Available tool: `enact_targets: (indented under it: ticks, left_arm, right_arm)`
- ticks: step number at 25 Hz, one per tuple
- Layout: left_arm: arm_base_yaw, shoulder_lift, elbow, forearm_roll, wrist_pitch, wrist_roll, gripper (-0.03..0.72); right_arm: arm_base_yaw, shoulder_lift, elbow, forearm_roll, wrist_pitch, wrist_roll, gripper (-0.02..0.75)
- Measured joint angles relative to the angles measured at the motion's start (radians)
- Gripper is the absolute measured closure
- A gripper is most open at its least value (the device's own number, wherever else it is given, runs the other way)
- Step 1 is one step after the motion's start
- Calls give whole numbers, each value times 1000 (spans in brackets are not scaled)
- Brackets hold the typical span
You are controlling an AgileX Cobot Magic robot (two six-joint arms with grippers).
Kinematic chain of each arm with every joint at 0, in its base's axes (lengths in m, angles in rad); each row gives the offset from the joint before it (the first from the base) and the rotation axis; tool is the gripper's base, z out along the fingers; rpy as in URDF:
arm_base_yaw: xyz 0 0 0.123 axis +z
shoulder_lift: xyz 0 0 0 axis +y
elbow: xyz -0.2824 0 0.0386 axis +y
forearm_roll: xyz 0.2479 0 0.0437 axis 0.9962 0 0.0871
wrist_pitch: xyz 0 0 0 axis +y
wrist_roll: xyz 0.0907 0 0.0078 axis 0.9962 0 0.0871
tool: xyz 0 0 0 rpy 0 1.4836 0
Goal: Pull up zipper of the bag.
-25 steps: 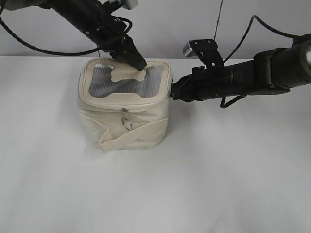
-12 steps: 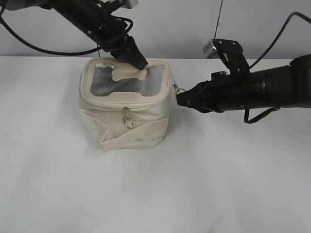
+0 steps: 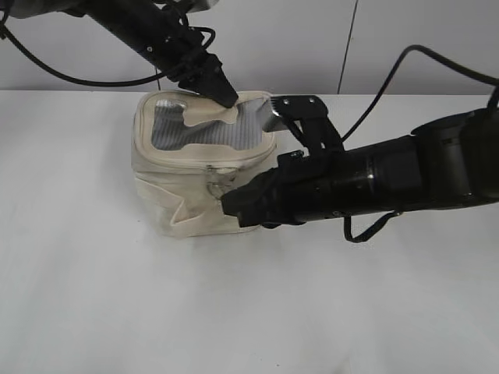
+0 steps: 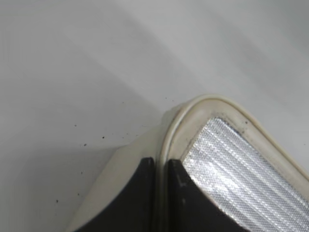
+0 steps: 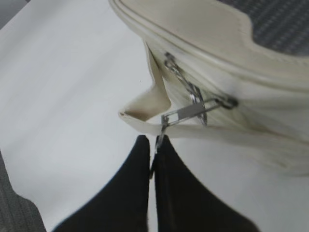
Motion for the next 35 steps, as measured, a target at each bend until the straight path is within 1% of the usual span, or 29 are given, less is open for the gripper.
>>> enact_targets:
  ticks: [3,5,9,10,12,13,15,16,17,18,20,23,25,27,30,32,35]
  left_arm:
    - [-5,0,3,4,-12,-20,644]
    - [-9,0,3,6,-20,-26,644]
    - [-10,0,3,10,-28,-33,644]
    - [-10,0,3,10,-28,-33,644]
    - [-10,0,3,7,-28,-37,613]
    - [-10,0,3,-2,-37,-41,575]
    - [-6,-3,2,-10,-50,-54,479]
    - [-4,-6,2,-10,-50,-72,448]
    - [-2,-10,2,-8,-48,-88,428]
    - [4,-15,2,-1,-47,-105,423]
    - [13,-36,2,34,-41,-142,441]
    - [23,-79,2,106,-11,-181,461]
    - [26,-111,8,160,9,-231,464]
    - [26,-160,42,207,9,-290,465]
    - [26,-259,165,238,-30,-345,465]
    - [26,-347,291,255,-64,-358,465]
    - [26,-548,508,286,-138,-388,468]
  right_arm:
    - [65,11,-60,1,-72,3,727]
    - [96,37,-116,-3,-91,20,726]
    - [109,78,-166,-18,-100,111,724]
    - [109,80,-167,-42,-106,151,714]
    - [103,79,-170,-160,-98,278,653]
    - [97,79,-170,-230,-76,354,589]
    - [74,77,-170,-414,-16,489,429]
    - [58,69,-170,-502,8,560,341]
    - [42,58,-170,-569,31,619,271]
    - [20,44,-170,-642,48,687,227]
    - [-25,5,-170,-758,76,811,198]
    - [-109,-60,-171,-927,144,981,197]
    - [-167,-101,-171,-1024,192,1094,197]
    - [-204,-142,-171,-1142,237,1231,197]
    - [-219,-203,-161,-1357,283,1423,197]
    - [-220,-258,-131,-1421,313,1481,197]
    - [-220,-368,-63,-1465,353,1505,197]
